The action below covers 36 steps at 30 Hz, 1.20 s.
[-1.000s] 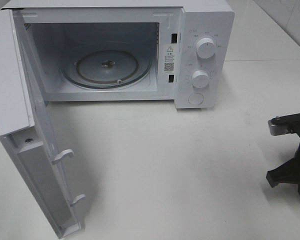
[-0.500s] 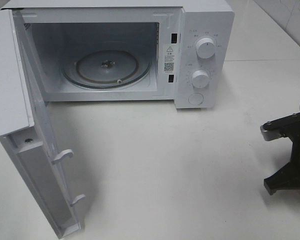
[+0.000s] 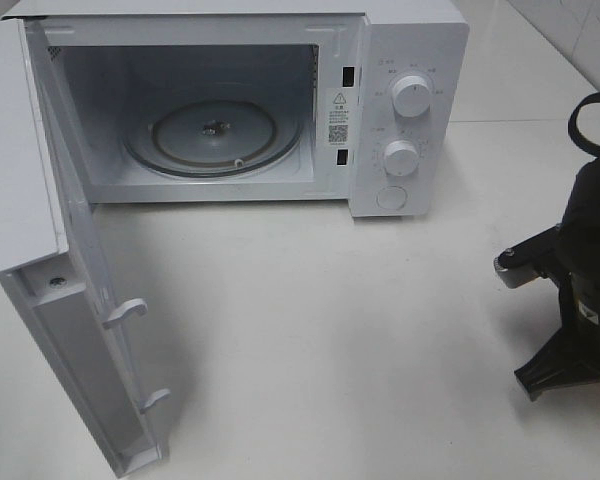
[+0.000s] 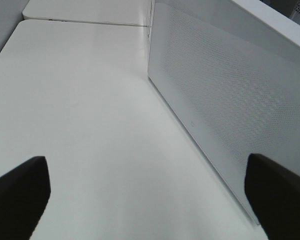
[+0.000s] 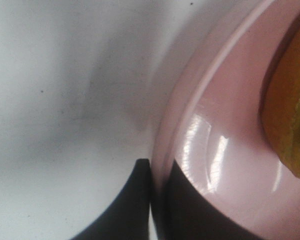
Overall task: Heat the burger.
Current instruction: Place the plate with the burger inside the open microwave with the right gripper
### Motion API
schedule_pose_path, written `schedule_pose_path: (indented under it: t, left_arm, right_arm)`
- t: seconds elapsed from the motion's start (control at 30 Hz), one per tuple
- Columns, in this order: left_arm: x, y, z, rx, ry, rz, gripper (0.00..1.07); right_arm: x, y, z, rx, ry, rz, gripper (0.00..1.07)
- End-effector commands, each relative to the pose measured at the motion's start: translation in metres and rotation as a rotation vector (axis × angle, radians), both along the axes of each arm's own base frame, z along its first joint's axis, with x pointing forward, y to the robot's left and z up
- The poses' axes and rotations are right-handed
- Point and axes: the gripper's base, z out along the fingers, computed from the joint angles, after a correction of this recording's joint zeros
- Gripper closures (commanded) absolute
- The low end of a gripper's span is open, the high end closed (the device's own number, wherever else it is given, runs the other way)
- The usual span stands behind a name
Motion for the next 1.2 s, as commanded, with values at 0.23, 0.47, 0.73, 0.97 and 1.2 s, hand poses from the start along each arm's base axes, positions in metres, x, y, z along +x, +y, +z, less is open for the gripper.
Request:
schedule_pose_path:
  t: [0.23, 0.47, 0.73, 0.97, 1.2]
  left_arm:
    - [-0.002, 0.000, -0.001, -0.002, -0.012, -0.001, 0.09]
    - [-0.002, 0.000, -0.001, -0.002, -0.012, -0.001, 0.09]
    - [-0.002, 0.000, -0.001, -0.002, -0.012, -0.001, 0.09]
    - [-0.002, 0.000, -0.001, -0.002, -0.012, -0.001, 0.09]
    - [-0.002, 0.000, -0.001, -0.002, -0.012, -0.001, 0.09]
  right_arm:
    - [-0.012, 0.004, 0.036, -0.081, -0.082, 0.052, 1.07]
    - [-0.022, 0.015, 0.047, -0.085, -0.104, 0.098, 1.07]
    - [-0.033, 0.032, 0.049, -0.074, -0.101, 0.173, 1.07]
    - [-0.047, 0.052, 0.049, -0.070, -0.088, 0.263, 1.07]
    - [-0.061, 0.069, 0.048, -0.060, -0.083, 0.351, 1.07]
